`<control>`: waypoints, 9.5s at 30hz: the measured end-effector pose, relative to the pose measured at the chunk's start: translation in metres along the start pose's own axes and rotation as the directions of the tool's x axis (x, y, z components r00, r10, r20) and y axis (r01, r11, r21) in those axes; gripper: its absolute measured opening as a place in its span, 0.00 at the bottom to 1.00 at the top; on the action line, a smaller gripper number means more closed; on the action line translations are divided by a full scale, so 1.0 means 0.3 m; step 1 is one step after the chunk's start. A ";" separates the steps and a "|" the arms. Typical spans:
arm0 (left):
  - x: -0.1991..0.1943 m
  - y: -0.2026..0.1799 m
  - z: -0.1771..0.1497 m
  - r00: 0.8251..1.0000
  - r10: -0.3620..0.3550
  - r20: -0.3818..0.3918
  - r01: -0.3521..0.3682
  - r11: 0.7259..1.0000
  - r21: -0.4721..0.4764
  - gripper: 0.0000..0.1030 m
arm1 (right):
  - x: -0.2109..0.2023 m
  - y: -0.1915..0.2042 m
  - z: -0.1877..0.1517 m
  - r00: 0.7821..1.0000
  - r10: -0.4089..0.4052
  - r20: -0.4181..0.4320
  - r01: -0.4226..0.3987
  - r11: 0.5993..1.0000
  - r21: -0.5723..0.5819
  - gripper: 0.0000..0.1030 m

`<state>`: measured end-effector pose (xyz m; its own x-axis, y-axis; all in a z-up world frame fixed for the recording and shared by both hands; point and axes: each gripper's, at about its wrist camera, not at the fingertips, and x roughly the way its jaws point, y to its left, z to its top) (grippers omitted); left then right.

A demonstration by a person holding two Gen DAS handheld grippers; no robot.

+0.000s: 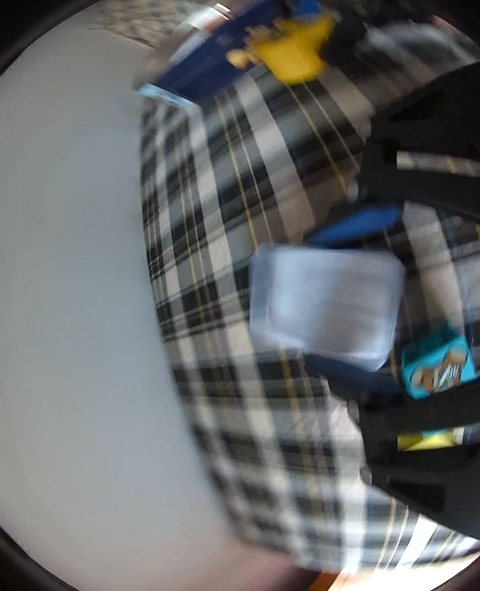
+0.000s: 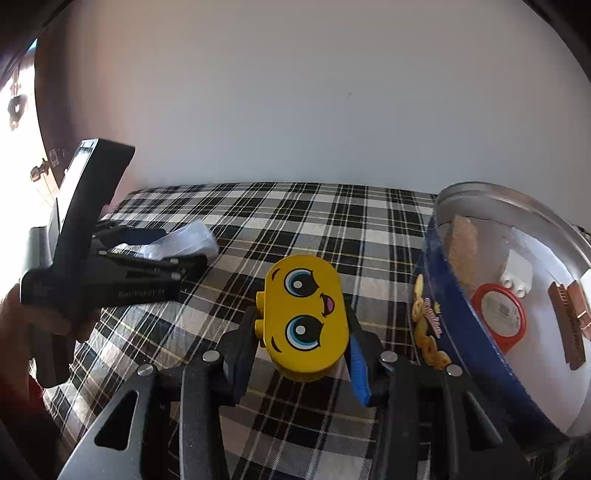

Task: Organize rigid objects
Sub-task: 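Grasp the yellow face brick with the right tool while the left tool grasps the clear plastic box, then carry the yellow brick and clear plastic box over the blue tin, then open the right tool over the tin while the left tool releases the clear box, then withdraw both open tools from the tin toward the remaining blocks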

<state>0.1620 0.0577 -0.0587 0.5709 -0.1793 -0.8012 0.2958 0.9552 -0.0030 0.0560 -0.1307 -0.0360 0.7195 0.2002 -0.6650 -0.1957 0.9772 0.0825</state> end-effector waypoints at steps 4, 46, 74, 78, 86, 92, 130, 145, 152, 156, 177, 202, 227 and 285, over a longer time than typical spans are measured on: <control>-0.004 -0.028 -0.008 0.999 0.036 0.011 -0.036 0.999 -0.036 0.52 | -0.011 0.005 0.005 1.000 -0.014 0.027 0.014 1.000 -0.007 0.45; -0.299 -0.371 -0.166 0.907 0.267 0.324 -0.169 0.939 -0.301 0.52 | -0.246 -0.085 0.010 0.940 -0.090 0.329 0.097 0.995 -0.005 0.45; -0.342 -0.504 -0.154 0.874 0.246 0.420 -0.139 0.953 -0.271 0.52 | -0.391 -0.230 -0.069 0.901 -0.099 0.421 0.136 0.989 -0.056 0.45; -0.340 -0.531 -0.147 0.874 0.231 0.427 -0.118 0.955 -0.273 0.52 | -0.408 -0.247 -0.070 0.897 -0.112 0.427 0.144 0.989 -0.043 0.45; -0.339 -0.591 -0.127 0.866 0.216 0.451 -0.107 0.961 -0.255 0.52 | -0.424 -0.304 -0.072 0.887 -0.138 0.440 0.161 0.987 -0.017 0.45; -0.336 -0.631 -0.112 0.863 0.210 0.459 -0.104 0.964 -0.246 0.52 | -0.426 -0.331 -0.067 0.880 -0.159 0.447 0.177 0.984 0.002 0.45; -0.256 -1.000 0.018 0.893 0.029 0.449 0.002 0.998 -0.068 0.52 | -0.415 -0.704 -0.012 0.852 -0.374 0.367 0.350 0.927 0.134 0.45; -0.207 -1.052 0.039 0.905 0.009 0.426 0.009 0.999 -0.041 0.52 | -0.367 -0.743 -0.005 0.869 -0.382 0.315 0.362 0.924 0.124 0.45; -0.190 -1.062 0.039 0.911 0.010 0.413 0.006 0.999 -0.037 0.52 | -0.338 -0.758 -0.004 0.883 -0.372 0.286 0.353 0.928 0.117 0.45; -0.179 -1.071 0.045 0.915 0.010 0.404 0.006 0.999 -0.037 0.52 | -0.330 -0.767 -0.003 0.887 -0.376 0.268 0.355 0.927 0.125 0.45; -0.171 -1.063 0.028 0.934 0.028 0.356 -0.022 1.000 -0.021 0.52 | -0.273 -0.780 0.005 0.933 -0.301 0.195 0.284 0.952 0.113 0.45; -0.249 -1.021 -0.014 0.892 0.047 0.449 -0.042 0.999 -0.022 1.00 | -0.377 -0.753 -0.032 0.889 -0.297 0.348 0.270 0.955 0.124 0.83; -0.310 -0.932 -0.061 0.824 0.183 0.536 -0.156 0.983 -0.095 1.00 | -0.532 -0.782 -0.139 0.687 -0.484 0.542 0.296 0.868 0.399 0.86; -0.420 -0.311 -0.227 0.808 0.340 0.481 -0.256 0.938 -0.234 0.99 | -0.323 -0.141 -0.081 0.800 -0.289 0.527 0.140 0.942 0.303 0.86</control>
<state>0.0102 0.0072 0.0018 0.9302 0.0672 -0.3609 -0.0480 0.9969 0.0619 -0.0216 -0.1931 0.0069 0.9827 -0.0846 -0.1646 0.1186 0.9706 0.2095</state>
